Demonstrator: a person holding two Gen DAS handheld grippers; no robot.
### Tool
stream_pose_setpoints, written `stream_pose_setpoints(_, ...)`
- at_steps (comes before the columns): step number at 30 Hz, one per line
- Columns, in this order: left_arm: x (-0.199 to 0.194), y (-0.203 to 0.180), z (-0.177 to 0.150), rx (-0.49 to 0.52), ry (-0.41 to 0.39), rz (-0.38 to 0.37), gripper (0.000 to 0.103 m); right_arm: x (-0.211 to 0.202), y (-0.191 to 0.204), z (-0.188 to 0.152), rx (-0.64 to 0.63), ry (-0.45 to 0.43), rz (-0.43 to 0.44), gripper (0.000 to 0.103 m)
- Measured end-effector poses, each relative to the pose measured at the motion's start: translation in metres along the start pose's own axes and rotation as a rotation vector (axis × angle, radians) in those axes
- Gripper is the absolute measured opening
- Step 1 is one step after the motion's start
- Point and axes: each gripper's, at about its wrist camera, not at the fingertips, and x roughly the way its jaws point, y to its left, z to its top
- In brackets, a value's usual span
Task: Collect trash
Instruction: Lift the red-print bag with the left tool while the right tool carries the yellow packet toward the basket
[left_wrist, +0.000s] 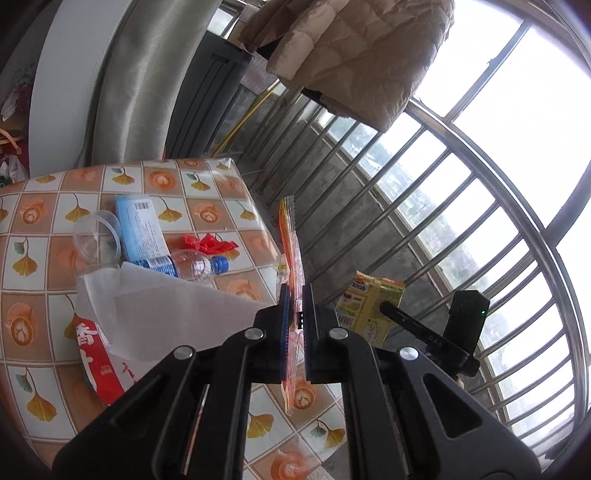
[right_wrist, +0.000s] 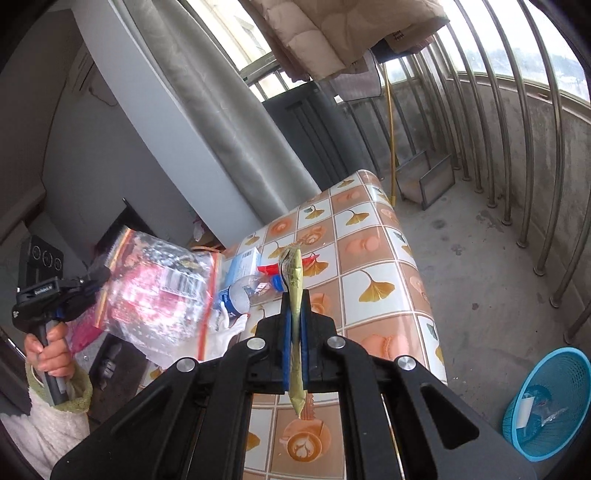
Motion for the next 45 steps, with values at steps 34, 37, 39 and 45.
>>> stream_pose_setpoints(34,0.128,-0.093,-0.203,0.636,0.138,0.288,0.056,0.014,-0.055,-0.097,0.207,0.137,0.022,0.004)
stream_pose_setpoints(37,0.14,-0.098,-0.213,0.734,0.155,0.352,0.056,0.011,-0.064,-0.097,0.227,0.129,0.029,0.005)
stream_pose_setpoints(39,0.15,-0.1,-0.217,0.777,0.177,0.38,0.056,0.008,-0.07,-0.097,0.242,0.121,0.048,0.005)
stream_pose_setpoints(45,0.172,-0.102,-0.223,0.843,0.213,0.43,0.04,0.002,-0.077,-0.092,0.253,0.099,0.085,0.005)
